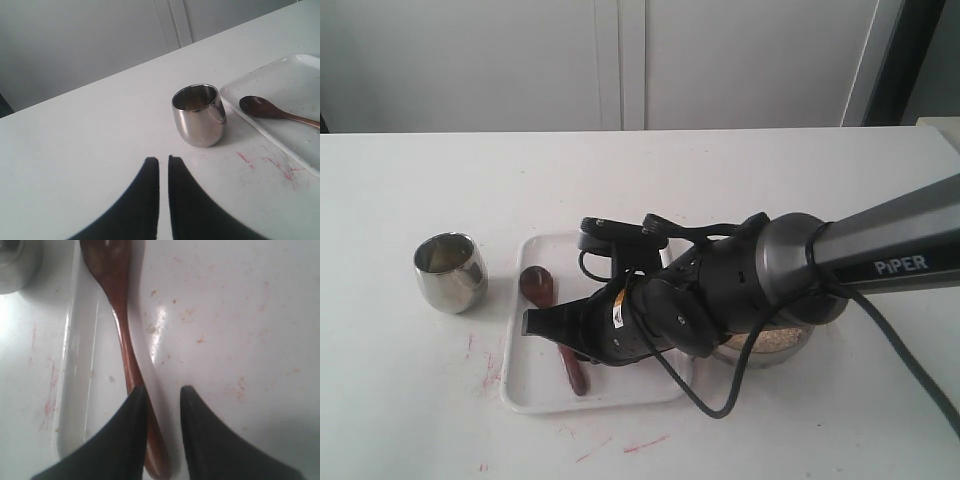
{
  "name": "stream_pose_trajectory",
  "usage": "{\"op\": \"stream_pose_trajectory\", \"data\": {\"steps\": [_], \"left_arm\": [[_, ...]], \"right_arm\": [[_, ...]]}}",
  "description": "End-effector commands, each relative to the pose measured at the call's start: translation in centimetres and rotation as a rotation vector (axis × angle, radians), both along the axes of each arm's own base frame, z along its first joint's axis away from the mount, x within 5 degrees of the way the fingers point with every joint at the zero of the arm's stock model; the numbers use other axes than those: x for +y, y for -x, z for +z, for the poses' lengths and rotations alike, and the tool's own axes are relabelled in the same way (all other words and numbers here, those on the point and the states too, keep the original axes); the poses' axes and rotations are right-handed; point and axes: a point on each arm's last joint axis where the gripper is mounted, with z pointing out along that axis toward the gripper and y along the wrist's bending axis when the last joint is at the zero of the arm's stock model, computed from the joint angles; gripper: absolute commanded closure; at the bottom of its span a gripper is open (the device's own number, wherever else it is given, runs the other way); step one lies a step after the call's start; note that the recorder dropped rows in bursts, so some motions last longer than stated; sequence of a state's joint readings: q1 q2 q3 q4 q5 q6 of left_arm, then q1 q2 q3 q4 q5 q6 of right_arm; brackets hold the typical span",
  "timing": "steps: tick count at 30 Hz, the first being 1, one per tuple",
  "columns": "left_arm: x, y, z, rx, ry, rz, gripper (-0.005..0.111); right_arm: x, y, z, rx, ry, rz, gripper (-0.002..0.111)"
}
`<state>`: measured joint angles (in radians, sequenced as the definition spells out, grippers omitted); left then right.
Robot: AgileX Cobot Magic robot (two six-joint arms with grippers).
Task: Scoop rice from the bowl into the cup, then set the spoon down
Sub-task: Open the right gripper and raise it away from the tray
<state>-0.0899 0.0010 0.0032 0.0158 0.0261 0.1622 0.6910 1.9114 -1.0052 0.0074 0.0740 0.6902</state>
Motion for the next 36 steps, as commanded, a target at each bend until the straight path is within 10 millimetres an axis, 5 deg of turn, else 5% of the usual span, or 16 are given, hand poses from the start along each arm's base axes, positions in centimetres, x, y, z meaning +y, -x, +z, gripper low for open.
{"op": "stream_pose_trajectory", "data": {"steps": [1,6,10,19,36], "left_arm": [[0.0,0.0,0.2,-0.01,0.009,-0.004,0.092],[0.0,0.0,0.2,-0.01,0.009,-0.004,0.092],[0.0,0.0,0.2,-0.01,0.009,-0.004,0.092],[0.0,0.0,0.2,-0.01,0.009,-0.004,0.092],[0.0,0.0,0.2,-0.01,0.009,-0.004,0.092]], "right_arm": [[-0.1,-0.2,1.3,-0.041,-0.028,-0.001,0.085],[-0.3,-0.1,4.2,-0.114,-0.088,-0.001,0.089],[-0.7,0.5,8.1,-0.212,-0.145,0.015,0.107],[-2.6,2.8,15.7,-0.503,-0.116,0.171,0.108],[-10.0,11.9,26.4,-0.779,-0.043,0.29,0.108]]}}
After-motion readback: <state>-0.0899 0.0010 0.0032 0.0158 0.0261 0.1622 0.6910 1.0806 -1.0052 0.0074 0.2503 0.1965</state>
